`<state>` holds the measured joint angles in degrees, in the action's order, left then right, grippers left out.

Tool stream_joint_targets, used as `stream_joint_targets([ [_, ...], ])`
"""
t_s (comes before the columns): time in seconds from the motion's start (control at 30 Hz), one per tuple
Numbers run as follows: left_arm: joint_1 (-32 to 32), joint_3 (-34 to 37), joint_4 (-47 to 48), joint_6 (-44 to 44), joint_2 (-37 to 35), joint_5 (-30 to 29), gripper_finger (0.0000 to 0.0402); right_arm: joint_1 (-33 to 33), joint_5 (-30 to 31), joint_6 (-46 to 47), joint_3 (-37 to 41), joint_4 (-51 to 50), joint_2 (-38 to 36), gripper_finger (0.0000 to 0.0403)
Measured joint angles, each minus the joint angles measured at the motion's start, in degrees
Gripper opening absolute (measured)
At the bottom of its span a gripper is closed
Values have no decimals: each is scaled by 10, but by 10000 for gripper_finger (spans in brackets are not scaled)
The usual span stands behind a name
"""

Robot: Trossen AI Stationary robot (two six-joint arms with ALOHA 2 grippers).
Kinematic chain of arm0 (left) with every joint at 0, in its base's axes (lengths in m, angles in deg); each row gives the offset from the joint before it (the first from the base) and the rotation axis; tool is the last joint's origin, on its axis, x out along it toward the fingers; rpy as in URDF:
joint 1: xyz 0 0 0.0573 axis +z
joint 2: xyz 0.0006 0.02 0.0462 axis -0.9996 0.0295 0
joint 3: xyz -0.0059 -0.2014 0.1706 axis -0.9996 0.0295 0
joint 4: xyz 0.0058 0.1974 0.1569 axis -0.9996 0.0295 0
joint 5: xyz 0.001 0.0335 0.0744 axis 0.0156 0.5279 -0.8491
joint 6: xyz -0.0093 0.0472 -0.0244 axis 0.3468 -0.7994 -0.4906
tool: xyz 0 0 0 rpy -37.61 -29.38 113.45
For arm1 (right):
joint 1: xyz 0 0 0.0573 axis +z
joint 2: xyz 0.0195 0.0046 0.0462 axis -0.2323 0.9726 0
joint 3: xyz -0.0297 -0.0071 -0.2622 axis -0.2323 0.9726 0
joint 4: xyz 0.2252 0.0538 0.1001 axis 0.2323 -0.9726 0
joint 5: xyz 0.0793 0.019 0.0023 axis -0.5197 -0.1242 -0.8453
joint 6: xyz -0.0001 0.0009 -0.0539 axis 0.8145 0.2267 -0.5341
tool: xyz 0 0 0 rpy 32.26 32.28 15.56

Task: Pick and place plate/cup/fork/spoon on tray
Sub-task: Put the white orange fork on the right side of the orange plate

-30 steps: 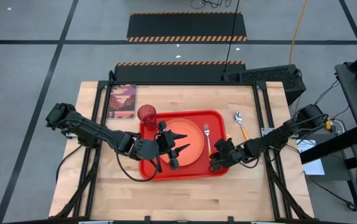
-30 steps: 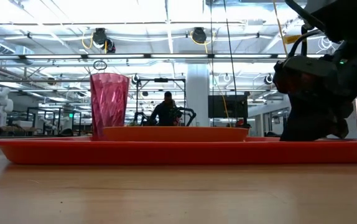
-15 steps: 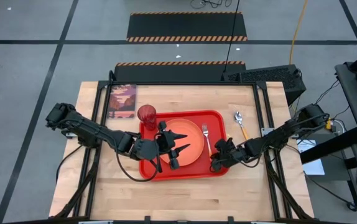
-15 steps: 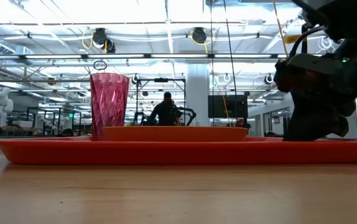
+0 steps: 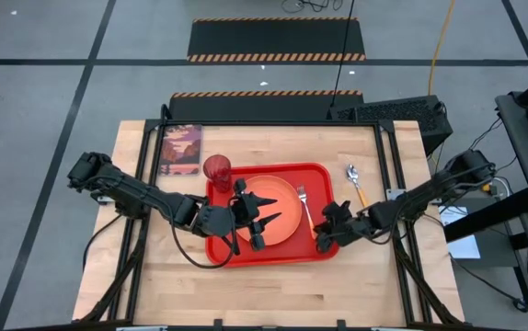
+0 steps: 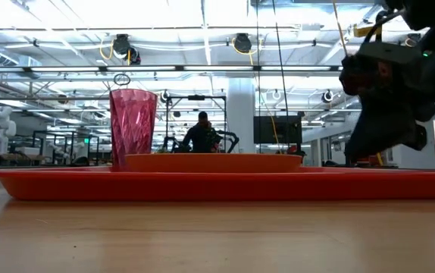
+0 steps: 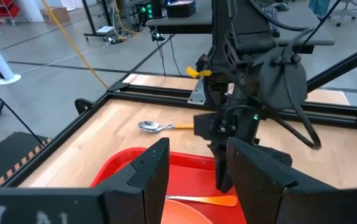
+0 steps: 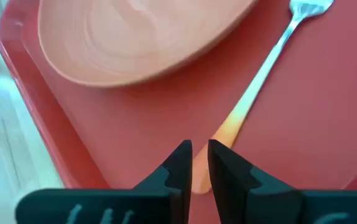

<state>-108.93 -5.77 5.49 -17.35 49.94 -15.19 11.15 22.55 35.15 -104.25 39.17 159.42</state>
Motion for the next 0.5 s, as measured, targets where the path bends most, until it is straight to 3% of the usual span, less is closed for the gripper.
stream_joint_targets([
  [0.5, 0, 0, 0, 4, 0, 0, 163, 30, 0, 51, -1, 54, 79, 43],
])
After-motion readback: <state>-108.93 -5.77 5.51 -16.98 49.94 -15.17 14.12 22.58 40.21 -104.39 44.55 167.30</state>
